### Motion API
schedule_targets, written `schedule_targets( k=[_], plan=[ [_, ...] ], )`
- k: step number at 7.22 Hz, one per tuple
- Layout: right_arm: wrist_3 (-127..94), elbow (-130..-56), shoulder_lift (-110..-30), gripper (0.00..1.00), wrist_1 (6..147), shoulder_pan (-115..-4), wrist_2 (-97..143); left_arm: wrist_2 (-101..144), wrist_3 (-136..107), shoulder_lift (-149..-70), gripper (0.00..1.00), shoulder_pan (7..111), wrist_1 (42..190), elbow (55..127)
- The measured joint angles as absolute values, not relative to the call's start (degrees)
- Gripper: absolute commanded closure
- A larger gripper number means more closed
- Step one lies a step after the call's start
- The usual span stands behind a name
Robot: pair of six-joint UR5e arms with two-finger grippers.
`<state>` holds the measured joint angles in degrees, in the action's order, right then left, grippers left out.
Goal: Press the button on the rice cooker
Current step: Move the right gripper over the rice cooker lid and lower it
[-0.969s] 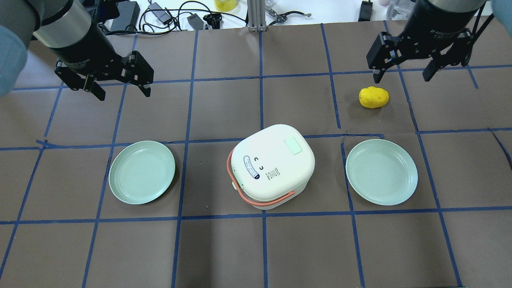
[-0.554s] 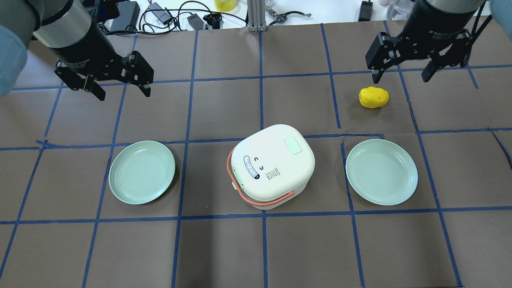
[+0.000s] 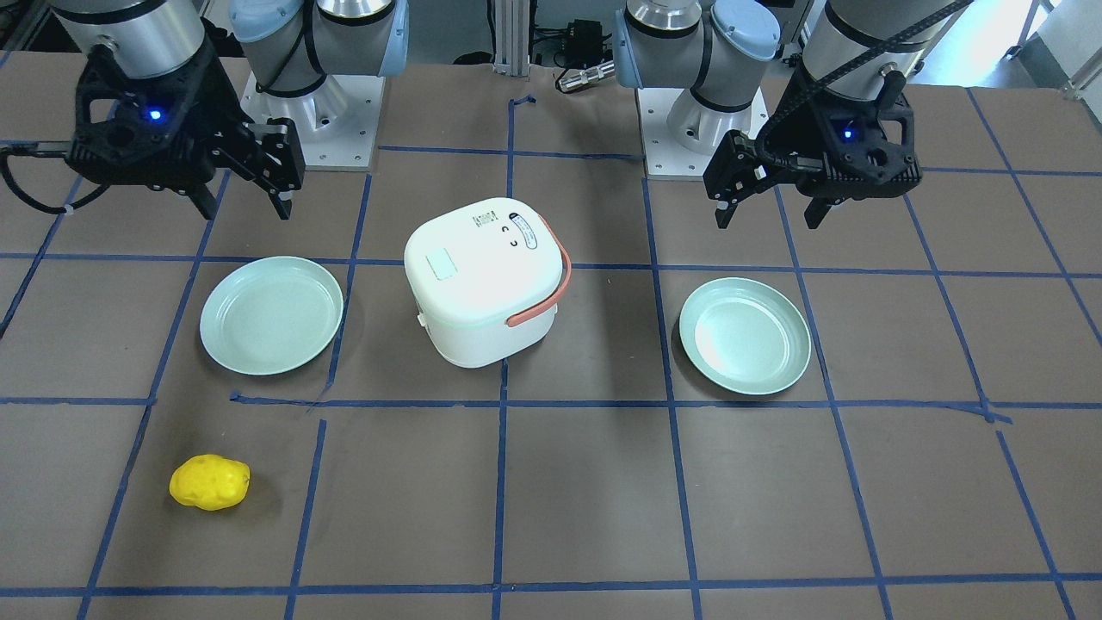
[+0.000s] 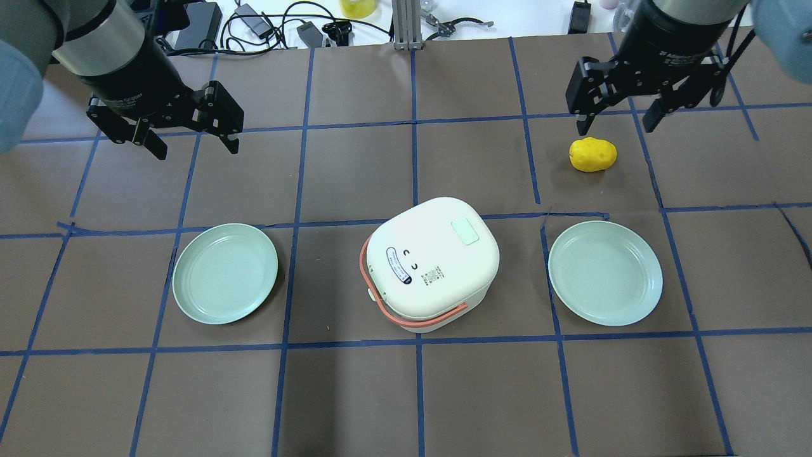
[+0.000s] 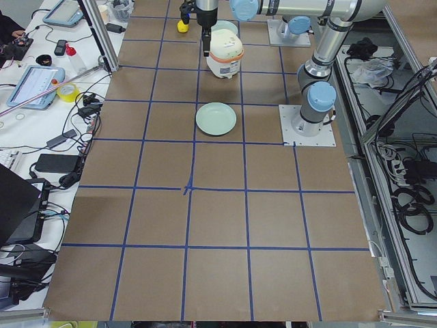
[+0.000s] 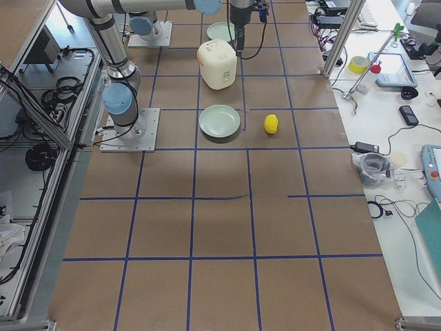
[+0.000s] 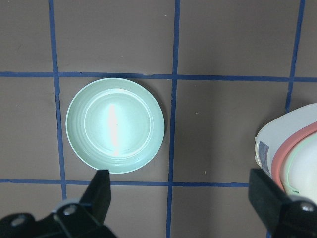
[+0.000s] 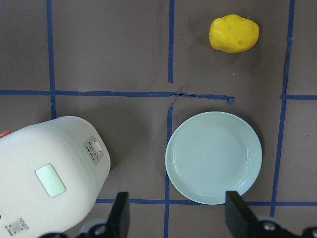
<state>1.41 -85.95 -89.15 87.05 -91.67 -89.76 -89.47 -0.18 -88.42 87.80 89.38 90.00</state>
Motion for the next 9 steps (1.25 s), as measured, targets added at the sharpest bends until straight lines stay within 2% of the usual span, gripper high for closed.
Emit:
schedule_targets(
  k=[1, 6, 9],
  plan=[
    [1.29, -85.95, -88.19, 1.0, 87.58, -94.37, -89.7, -89.47, -0.19, -88.42, 0.0, 87.8, 89.38, 90.0],
    [-1.03, -86.43, -83.46, 1.0, 88.37, -103.61, -88.65, -89.47, -0.21, -88.42, 0.0, 87.8, 89.39, 90.0],
    [-1.15, -90.02, -82.12, 1.0, 90.28, -104.76, -86.77, -89.47, -0.25, -88.42, 0.0, 87.8, 89.39, 90.0]
  ],
)
